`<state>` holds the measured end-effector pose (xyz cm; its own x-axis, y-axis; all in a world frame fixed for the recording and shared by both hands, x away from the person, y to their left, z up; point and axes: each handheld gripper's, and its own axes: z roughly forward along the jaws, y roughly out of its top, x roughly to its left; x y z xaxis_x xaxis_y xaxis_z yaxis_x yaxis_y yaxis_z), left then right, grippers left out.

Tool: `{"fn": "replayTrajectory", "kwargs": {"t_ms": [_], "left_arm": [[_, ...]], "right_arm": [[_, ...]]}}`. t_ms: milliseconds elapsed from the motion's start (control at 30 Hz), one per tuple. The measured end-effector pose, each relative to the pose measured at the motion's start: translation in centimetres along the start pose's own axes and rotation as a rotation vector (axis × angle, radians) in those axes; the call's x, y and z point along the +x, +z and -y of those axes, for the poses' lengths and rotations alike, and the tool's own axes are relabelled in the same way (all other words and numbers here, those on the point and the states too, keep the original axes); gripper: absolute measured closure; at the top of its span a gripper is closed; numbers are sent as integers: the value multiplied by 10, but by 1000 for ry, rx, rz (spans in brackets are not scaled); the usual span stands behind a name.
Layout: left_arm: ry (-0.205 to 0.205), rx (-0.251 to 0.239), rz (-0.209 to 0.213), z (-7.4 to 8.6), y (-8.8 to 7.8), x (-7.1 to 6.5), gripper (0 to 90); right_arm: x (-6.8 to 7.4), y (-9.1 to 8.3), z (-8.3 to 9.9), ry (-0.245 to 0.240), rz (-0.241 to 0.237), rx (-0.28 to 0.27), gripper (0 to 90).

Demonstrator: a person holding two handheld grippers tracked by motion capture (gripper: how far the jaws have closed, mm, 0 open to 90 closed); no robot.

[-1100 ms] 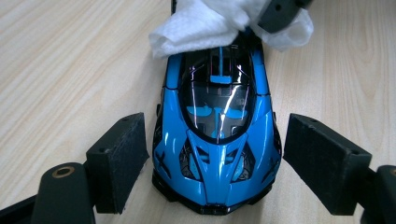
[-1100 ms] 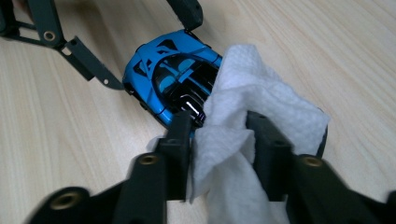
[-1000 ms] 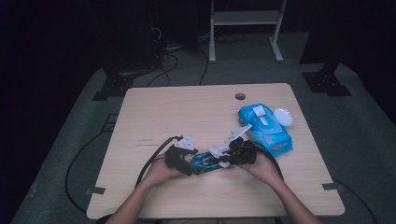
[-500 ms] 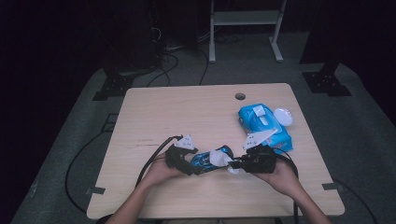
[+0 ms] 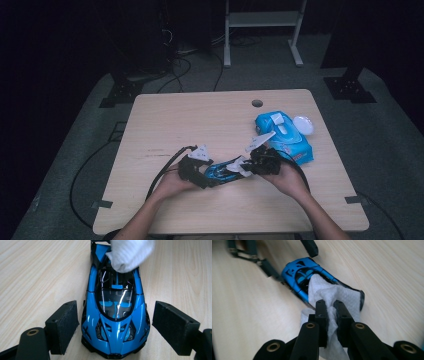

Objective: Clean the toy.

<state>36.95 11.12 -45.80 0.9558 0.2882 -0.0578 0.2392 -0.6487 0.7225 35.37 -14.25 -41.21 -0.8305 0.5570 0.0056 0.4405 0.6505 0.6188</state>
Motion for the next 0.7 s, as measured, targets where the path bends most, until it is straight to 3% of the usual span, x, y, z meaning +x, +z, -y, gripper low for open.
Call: {"fn": "replayTrajectory", "kwargs": {"t_ms": [133, 167, 200, 300, 333, 500, 533, 567, 667, 700], "left_arm": [[-4, 9, 10, 1, -1, 1, 201], [-4, 11, 11, 2, -1, 1, 201], [-10, 21, 5, 3, 0, 1, 194], [-17, 31, -9, 4, 1, 1, 139], [-19, 38, -8, 5, 0, 0, 137], [-15, 60, -13, 7, 0, -1, 135], [-19, 67, -20, 8, 2, -1, 136], [-19, 67, -20, 8, 2, -1, 143], [-3, 80, -40, 9, 5, -1, 192], [-3, 75, -33, 8, 6, -1, 192]], "right_arm": [[-8, 19, 0, 35, -10, -8, 727], [-11, 23, 0, 49, -26, -22, 725], [-15, 25, 2, 95, -76, -65, 681], [-15, 28, 3, 103, -82, -72, 652], [-12, 31, 6, 74, -56, -84, 648], [-7, 31, 12, 32, -4, -109, 678], [-1, 30, 14, -17, 50, -117, 696], [-1, 30, 14, -17, 50, -117, 696], [9, 29, 15, -83, 131, -114, 727], [9, 29, 15, -83, 131, -114, 727]]}}
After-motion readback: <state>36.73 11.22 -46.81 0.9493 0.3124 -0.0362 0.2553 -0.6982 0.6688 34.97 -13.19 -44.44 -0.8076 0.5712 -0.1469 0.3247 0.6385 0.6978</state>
